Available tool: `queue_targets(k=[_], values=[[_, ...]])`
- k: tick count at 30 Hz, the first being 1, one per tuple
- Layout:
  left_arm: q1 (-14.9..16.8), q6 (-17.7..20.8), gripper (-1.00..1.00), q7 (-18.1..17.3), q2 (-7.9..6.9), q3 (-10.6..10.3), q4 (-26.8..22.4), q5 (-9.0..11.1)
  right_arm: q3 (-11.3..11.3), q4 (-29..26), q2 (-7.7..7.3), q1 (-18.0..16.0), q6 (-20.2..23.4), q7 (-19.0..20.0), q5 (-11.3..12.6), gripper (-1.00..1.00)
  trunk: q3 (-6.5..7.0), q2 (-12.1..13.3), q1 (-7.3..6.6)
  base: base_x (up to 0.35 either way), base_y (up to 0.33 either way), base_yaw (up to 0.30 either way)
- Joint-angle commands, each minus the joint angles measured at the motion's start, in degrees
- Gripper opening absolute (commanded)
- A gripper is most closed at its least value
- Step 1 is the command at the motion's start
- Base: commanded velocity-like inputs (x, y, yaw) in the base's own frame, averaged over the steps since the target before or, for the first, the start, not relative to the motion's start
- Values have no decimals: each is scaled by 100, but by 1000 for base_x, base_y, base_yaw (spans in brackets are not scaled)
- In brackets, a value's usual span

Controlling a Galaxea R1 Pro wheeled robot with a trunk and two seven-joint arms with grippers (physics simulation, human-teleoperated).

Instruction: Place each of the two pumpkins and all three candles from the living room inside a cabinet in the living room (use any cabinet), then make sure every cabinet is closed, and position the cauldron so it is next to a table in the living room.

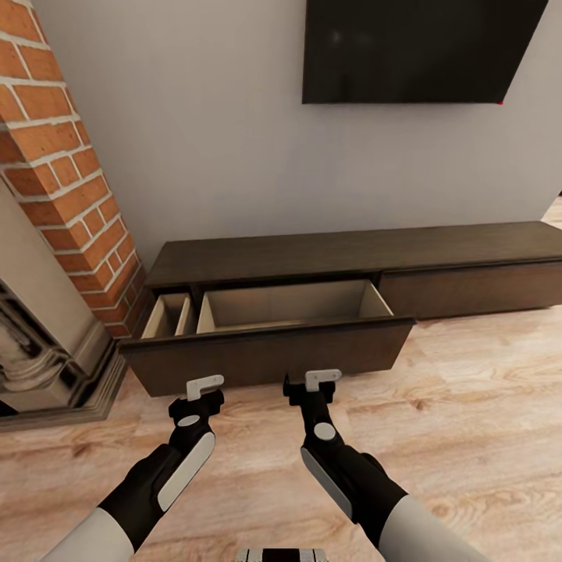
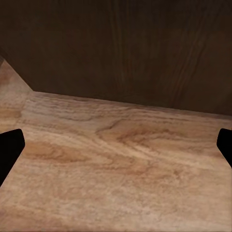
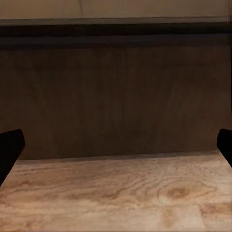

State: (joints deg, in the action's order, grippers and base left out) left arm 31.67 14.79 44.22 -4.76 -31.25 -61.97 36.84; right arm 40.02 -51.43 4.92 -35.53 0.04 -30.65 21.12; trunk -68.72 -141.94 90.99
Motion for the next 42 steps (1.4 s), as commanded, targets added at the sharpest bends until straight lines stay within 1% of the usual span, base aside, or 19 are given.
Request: queue_targets(k=[1, 3, 10, 20, 32, 42], values=[[6, 24, 100, 43, -7, -21, -9, 23, 23, 34, -8, -7, -97, -39, 41, 100, -23, -44, 21, 0, 0, 0], [6, 24, 100, 43, -7, -21, -10, 23, 23, 98, -13, -7, -202, -27, 41, 100, -59, -124, 65, 0, 0, 0], [6, 15, 100, 43, -7, -21, -16, 17, 23, 200, -25, -7, -433, 170, 41, 100, -214, -139, 86, 0, 0, 0], [6, 16, 100, 39, -3, -21, -73, 25, 23, 212, -20, -7, -477, 199, 42, 100, -214, -139, 86, 12, 1, 0], [6, 24, 100, 24, -2, -19, -82, 25, 23, 212, -17, -7, -477, 200, 42, 100, -214, -139, 86, 143, 35, 0], [6, 24, 100, 24, -3, -21, -85, 20, 23, 212, -17, -7, -478, 199, 42, 100, -214, -139, 86, 203, 0, 0]])
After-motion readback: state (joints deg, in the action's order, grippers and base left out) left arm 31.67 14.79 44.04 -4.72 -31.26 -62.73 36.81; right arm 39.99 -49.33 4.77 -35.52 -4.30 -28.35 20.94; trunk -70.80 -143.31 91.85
